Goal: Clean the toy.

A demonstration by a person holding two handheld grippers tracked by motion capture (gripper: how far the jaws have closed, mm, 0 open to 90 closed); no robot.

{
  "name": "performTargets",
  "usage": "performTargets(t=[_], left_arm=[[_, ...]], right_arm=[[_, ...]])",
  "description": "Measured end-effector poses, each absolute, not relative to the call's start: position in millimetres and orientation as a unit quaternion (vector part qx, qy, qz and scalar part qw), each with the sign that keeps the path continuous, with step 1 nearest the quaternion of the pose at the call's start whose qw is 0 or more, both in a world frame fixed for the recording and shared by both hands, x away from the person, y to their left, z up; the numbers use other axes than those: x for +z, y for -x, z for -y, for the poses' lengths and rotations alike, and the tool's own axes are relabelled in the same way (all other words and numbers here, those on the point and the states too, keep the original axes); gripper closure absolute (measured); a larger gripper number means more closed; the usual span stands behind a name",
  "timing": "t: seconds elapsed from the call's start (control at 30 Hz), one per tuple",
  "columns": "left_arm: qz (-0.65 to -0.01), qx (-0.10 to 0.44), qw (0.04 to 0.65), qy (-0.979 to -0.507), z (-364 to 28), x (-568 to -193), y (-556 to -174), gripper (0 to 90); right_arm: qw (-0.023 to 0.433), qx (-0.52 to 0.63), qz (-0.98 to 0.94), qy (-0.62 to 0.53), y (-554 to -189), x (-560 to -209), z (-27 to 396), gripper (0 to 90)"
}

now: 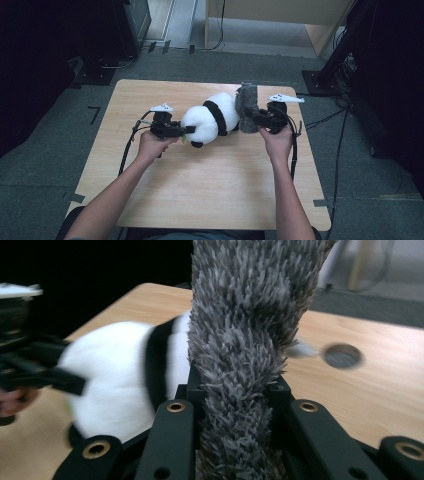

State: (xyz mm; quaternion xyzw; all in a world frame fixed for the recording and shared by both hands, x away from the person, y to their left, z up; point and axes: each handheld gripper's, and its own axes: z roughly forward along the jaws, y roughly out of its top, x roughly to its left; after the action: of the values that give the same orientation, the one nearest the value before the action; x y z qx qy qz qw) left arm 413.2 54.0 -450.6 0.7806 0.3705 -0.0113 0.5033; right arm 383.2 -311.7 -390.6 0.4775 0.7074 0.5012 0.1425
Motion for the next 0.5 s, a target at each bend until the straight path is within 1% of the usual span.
performTargets(t=[0.13,0.23,0.37,0.5], left_arm=[[-0.371,0.005,0.516,-0.772,-52.7,-446.6,-403.8,53.2],[-0.374,-0.004,0.520,-0.768,-51.0,-449.2,-402.1,53.4],[-0.375,-0.002,0.515,-0.771,-46.7,-450.8,-400.9,53.7],[-0.382,0.007,0.514,-0.768,-43.7,-452.2,-398.0,54.0]], right_arm=[[0.136,0.512,-0.728,-0.436,-372.7,-376.0,279.7,74.1],[0.116,0.520,-0.740,-0.411,-367.1,-374.0,254.8,74.1],[0.095,0.503,-0.763,-0.395,-366.3,-386.3,226.9,74.0],[0.073,0.495,-0.773,-0.390,-365.2,-400.5,210.0,73.9]])
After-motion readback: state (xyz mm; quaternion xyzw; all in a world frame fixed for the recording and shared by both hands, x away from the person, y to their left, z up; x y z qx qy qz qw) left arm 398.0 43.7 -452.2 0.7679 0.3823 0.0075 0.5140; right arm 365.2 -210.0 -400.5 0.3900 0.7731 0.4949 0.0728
